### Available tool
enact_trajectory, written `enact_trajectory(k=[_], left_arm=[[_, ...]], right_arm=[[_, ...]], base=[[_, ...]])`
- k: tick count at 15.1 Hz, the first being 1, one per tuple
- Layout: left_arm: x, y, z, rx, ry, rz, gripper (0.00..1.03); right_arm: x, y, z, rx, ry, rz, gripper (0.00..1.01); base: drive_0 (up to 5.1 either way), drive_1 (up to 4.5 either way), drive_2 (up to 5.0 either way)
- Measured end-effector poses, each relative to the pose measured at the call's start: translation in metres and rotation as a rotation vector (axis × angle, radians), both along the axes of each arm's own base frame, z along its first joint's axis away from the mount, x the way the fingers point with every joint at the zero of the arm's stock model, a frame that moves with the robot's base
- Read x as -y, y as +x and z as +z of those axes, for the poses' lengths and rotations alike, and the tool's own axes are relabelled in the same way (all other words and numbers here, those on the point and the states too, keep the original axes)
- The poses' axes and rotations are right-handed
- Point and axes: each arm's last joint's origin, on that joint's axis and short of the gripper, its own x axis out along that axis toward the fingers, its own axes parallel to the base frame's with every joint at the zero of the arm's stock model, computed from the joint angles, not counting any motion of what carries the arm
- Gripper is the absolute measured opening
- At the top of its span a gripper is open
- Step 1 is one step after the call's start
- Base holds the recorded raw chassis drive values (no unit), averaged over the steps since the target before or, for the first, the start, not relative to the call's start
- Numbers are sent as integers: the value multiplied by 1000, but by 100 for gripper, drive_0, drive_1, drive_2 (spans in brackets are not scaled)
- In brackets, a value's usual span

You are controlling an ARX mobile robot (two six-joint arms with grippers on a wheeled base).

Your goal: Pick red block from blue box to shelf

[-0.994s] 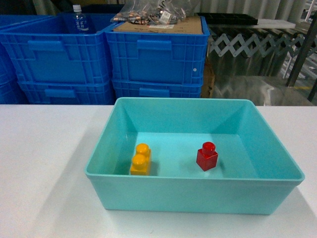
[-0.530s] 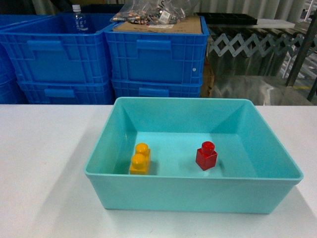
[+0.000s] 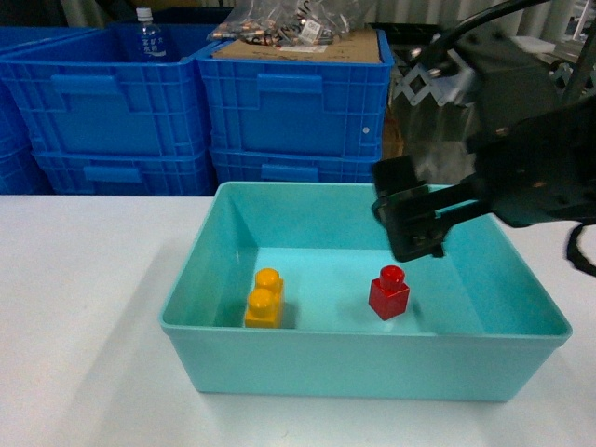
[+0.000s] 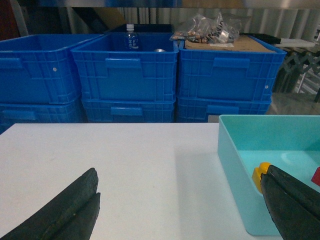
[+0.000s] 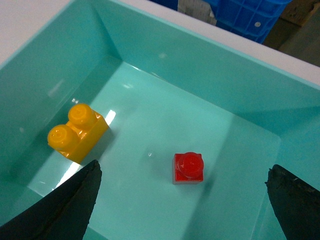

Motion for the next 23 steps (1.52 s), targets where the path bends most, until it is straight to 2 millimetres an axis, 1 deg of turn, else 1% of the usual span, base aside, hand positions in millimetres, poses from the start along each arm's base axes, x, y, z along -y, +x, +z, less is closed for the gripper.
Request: enact_trajectory(k=[3, 5, 7, 10, 11, 15, 17, 19, 20, 21, 23], left_arm=[[0, 0, 0, 0, 0, 0, 98], [0, 0, 0, 0, 0, 0, 98], [0, 0, 0, 0, 0, 0, 98], [0, 0, 0, 0, 0, 0, 98], [0, 0, 0, 0, 0, 0, 98], [0, 0, 0, -1, 0, 0, 98], [0, 0, 0, 0, 0, 0, 98], [0, 0, 0, 0, 0, 0, 98], [0, 0, 0, 0, 0, 0, 98], [0, 0, 0, 0, 0, 0, 98], [0, 0, 0, 0, 0, 0, 98]], right_arm=[[-27, 30, -19, -99, -81, -19, 98], [-36, 48, -37, -156, -128, -72, 98], [-40, 60, -53, -212, -143, -117, 98], [-44, 72, -67, -237, -158, -173, 98], [-44, 74, -70, -247, -156, -188, 98], [-47, 80, -97, -302, -189, -219, 97], [-47, 80, -108, -341, -203, -228, 76], [-47, 81, -106, -326, -188, -234, 56], [-45, 78, -99, -306, -160, -235, 41], [-43, 70, -88, -284, -127, -224, 32], [-30, 52, -55, -216, -42, -218, 30]], base=[[0, 0, 0], [0, 0, 0], [0, 0, 0], [0, 0, 0], [0, 0, 0], [0, 0, 0], [0, 0, 0], [0, 0, 0], [0, 0, 0], [0, 0, 0], [0, 0, 0]])
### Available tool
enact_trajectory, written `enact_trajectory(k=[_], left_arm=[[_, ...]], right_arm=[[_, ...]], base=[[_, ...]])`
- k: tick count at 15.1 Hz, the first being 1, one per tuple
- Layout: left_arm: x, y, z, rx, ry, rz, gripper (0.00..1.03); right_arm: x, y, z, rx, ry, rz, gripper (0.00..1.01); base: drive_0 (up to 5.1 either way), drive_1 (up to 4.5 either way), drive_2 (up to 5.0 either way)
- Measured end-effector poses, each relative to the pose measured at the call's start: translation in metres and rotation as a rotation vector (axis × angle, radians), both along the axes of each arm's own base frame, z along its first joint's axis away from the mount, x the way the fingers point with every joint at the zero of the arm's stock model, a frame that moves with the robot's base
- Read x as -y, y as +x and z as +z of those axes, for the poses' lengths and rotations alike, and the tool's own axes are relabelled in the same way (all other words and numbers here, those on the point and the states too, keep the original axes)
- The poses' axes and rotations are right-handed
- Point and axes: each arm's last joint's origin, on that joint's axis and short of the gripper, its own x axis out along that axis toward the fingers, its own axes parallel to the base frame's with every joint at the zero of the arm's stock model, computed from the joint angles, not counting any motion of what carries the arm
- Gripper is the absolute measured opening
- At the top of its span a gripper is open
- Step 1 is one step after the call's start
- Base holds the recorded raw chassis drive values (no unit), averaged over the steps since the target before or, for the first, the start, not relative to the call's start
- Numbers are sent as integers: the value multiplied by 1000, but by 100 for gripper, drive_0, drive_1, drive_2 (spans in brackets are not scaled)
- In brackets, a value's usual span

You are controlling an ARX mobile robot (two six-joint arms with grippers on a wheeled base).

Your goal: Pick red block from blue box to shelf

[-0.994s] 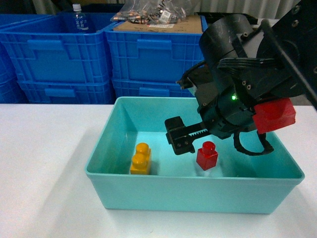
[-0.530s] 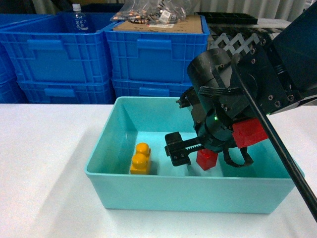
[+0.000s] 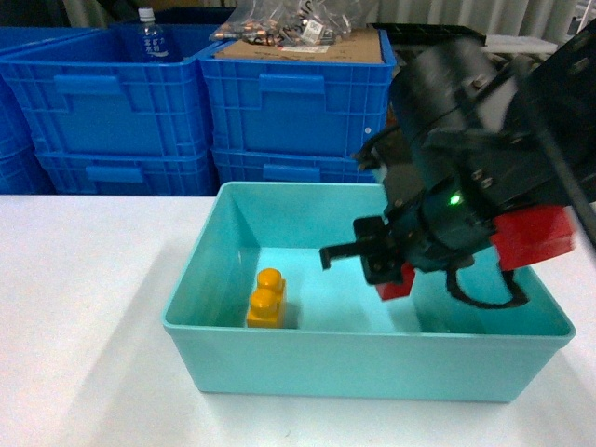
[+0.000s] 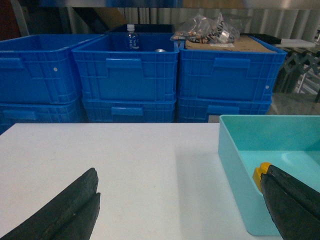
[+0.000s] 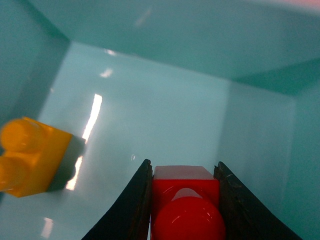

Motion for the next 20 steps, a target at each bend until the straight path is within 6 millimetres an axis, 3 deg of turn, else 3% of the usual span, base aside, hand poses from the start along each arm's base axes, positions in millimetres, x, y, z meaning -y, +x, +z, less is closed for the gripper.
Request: enact_trajectory(k=[3, 5, 7, 9, 10, 12, 20], left_arm=[[0, 0, 0, 0, 0, 0, 98], [0, 0, 0, 0, 0, 0, 98], [0, 0, 0, -1, 0, 0, 98], [0, 0, 0, 0, 0, 0, 98], [0, 0, 0, -1, 0, 0, 98], [0, 0, 0, -1, 0, 0, 98], [0, 0, 0, 0, 0, 0, 98]], right_arm=[[46, -47, 73, 269, 113, -62, 29], [85, -103, 101, 479, 99, -142, 29], [111, -174, 93, 575, 16, -168, 29], [121, -242, 55, 549, -57, -158, 29], [121, -261, 40, 595, -60, -134, 29], [124, -267, 59, 732, -28, -174, 29], [124, -266, 59, 724, -36, -169, 29]], base=[[0, 0, 0], [0, 0, 0], [0, 0, 0], [0, 0, 0], [0, 0, 0], [0, 0, 0], [0, 0, 0]])
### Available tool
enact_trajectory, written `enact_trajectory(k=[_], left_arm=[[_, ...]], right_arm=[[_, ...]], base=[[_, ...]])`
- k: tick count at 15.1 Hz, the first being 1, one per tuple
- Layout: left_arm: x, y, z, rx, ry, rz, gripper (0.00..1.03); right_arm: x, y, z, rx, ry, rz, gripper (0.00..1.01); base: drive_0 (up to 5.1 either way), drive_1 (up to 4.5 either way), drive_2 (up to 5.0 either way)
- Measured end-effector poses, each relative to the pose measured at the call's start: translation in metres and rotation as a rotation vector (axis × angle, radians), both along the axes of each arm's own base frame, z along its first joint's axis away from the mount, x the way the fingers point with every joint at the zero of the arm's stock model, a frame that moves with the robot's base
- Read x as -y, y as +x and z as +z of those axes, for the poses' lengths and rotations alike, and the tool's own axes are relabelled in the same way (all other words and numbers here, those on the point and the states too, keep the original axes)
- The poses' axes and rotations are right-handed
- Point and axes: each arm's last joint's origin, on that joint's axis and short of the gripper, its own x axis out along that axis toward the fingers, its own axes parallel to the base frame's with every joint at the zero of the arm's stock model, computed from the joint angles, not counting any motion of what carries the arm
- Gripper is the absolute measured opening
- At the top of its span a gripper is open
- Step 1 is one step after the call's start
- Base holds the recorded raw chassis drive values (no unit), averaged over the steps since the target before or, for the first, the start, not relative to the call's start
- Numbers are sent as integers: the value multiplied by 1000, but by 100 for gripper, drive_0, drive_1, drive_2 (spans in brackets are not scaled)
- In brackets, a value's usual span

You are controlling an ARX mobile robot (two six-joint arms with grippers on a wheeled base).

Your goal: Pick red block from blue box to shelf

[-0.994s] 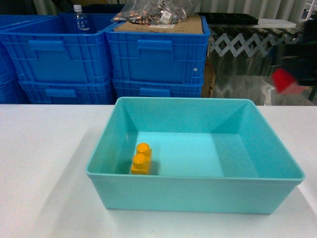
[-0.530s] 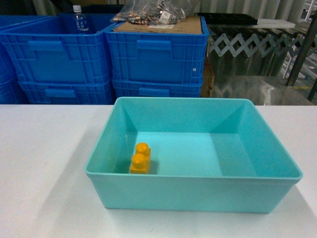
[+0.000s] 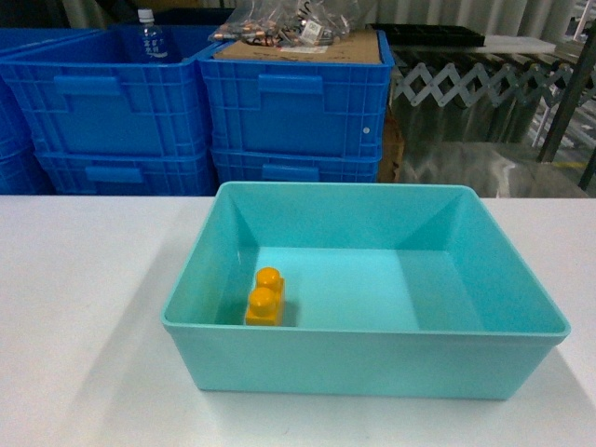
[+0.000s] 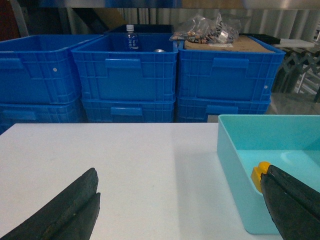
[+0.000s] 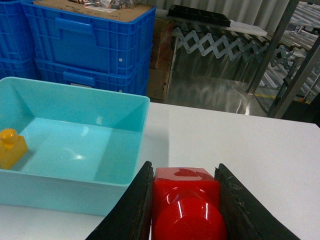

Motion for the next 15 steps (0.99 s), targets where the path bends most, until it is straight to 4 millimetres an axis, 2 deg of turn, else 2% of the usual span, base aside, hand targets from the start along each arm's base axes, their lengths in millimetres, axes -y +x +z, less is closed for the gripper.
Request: enact_trajectory(k=[2, 3, 9, 11, 12, 13, 15], left_arm=[[0, 0, 0, 0, 0, 0, 98], [0, 0, 0, 0, 0, 0, 98], [0, 0, 0, 0, 0, 0, 98], [0, 0, 0, 0, 0, 1, 98], [0, 0, 0, 0, 0, 0, 98], [0, 0, 0, -1, 0, 0, 98], [0, 0, 0, 2, 0, 0, 98]], right_arm=[[0, 0, 1, 8, 4, 1, 29], [2, 0, 0, 86, 57, 17, 29], [21, -9, -14, 117, 116, 6, 29], [32, -11, -13, 130, 120, -11, 29], [33, -12, -13, 129, 122, -13, 29], [32, -22, -16, 118, 124, 10, 29], [32, -22, -17, 110, 124, 7, 29]], base=[[0, 0, 0], [0, 0, 0], [0, 0, 0], [0, 0, 0], [0, 0, 0], [0, 0, 0], [0, 0, 0]])
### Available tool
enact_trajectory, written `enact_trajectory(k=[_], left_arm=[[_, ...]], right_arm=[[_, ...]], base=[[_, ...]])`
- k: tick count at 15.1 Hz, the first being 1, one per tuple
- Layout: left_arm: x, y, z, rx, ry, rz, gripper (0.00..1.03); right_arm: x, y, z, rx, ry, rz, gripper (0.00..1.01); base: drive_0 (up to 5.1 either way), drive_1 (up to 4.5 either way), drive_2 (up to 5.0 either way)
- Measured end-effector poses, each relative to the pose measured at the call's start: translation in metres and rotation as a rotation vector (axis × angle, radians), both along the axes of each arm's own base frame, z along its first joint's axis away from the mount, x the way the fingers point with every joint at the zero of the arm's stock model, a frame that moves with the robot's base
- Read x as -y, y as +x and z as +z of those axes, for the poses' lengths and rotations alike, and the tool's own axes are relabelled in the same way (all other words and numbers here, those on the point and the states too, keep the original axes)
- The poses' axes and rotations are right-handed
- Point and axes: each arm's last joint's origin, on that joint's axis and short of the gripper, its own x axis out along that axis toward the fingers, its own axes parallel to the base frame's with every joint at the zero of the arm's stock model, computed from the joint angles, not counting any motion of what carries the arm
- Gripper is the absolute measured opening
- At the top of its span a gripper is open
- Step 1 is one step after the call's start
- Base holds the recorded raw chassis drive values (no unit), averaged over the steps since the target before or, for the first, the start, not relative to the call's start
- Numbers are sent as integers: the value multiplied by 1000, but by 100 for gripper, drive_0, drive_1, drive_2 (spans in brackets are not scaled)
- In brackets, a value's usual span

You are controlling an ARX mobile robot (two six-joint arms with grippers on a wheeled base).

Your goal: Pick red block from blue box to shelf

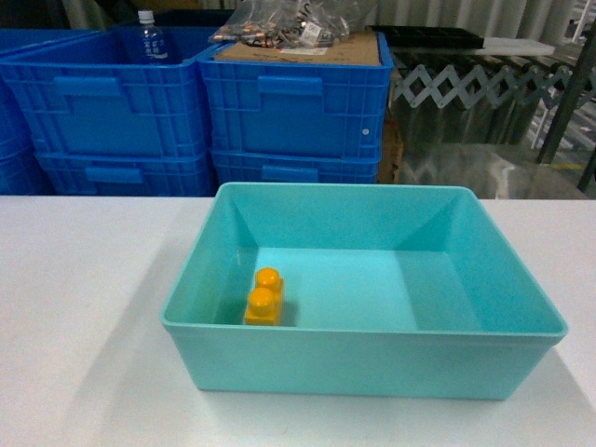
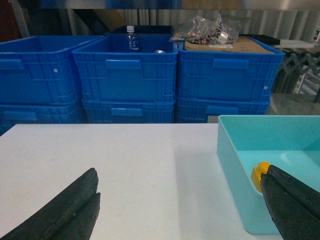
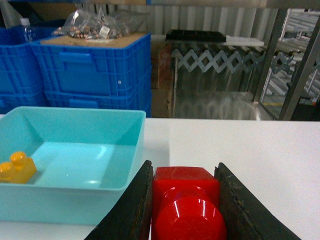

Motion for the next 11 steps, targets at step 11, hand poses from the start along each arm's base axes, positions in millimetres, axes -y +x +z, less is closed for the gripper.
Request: enact_trajectory(k=[11], left_arm=[[0, 0, 0, -2, 0, 0, 98]], right_arm=[[0, 0, 0, 5, 0, 1, 29]], base=[[0, 0, 0]])
